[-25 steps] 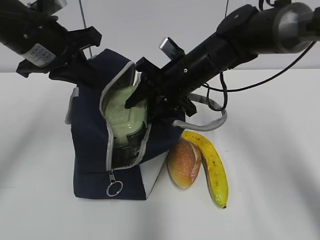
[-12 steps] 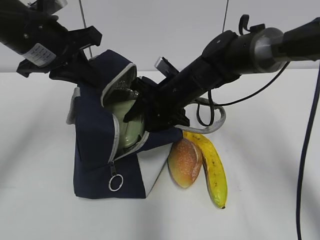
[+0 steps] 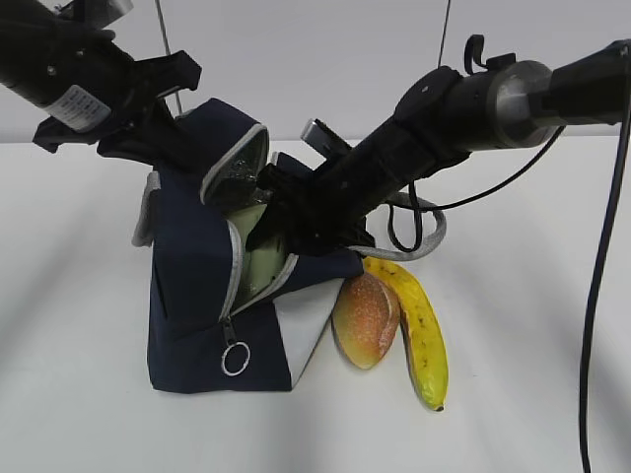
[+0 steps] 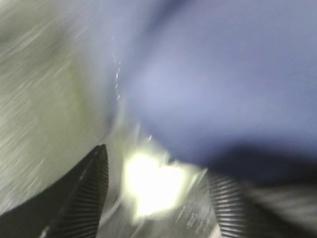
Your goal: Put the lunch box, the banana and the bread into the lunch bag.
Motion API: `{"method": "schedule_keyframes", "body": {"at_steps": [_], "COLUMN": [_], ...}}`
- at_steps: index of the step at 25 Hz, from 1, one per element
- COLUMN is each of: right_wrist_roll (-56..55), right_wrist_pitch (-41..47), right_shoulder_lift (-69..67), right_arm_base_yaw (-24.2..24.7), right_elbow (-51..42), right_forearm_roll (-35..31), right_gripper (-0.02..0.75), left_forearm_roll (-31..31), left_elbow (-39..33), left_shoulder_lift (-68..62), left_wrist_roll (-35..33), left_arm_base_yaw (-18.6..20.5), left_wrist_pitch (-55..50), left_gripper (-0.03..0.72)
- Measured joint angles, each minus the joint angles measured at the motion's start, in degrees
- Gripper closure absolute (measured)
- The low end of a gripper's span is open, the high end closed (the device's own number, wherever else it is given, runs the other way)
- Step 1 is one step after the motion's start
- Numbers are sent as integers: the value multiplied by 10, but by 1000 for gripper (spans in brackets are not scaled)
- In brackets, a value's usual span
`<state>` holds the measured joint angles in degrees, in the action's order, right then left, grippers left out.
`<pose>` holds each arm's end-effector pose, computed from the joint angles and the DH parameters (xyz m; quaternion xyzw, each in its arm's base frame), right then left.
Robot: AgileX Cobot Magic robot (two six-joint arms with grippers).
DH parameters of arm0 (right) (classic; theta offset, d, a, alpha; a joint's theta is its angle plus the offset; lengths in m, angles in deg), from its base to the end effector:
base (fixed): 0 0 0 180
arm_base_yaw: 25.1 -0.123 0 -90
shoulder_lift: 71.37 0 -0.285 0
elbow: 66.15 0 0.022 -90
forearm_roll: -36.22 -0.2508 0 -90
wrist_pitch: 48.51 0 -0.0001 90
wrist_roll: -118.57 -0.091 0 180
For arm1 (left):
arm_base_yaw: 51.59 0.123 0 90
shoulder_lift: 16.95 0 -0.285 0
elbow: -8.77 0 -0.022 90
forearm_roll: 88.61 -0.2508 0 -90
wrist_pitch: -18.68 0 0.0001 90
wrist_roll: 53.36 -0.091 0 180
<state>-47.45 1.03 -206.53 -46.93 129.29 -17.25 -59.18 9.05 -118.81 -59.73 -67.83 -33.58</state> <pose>0.4078 0.2233 0.1537 -0.0273 0.9256 0.3730 0.0582 0.3267 -0.1320 0.3005 0.0808 0.9446 -0.2488 0.1982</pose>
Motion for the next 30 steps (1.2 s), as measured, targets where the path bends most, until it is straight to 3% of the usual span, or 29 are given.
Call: {"method": "schedule_keyframes", "body": {"at_steps": [4, 12, 21, 30], "right_wrist_roll": [16, 34, 17, -67], "right_wrist_pitch": [28, 117, 138, 91], "right_shoulder_lift": [0, 31, 181, 323], "right_arm_base_yaw": [0, 3, 3, 3], "right_elbow": [11, 43, 14, -157], "right_forearm_roll": [-1, 17, 159, 341], "right_gripper": [278, 268, 268, 267], "left_forearm_roll": [0, 0, -21, -22], "left_elbow": [0, 0, 0, 0], "left_shoulder_lift": [0, 0, 0, 0], "left_wrist_roll": [0, 0, 0, 0], "left_arm_base_yaw": [0, 0, 0, 0], "left_wrist_pitch": [-1, -4, -10, -12], "left_gripper": [691, 691, 691, 691]}}
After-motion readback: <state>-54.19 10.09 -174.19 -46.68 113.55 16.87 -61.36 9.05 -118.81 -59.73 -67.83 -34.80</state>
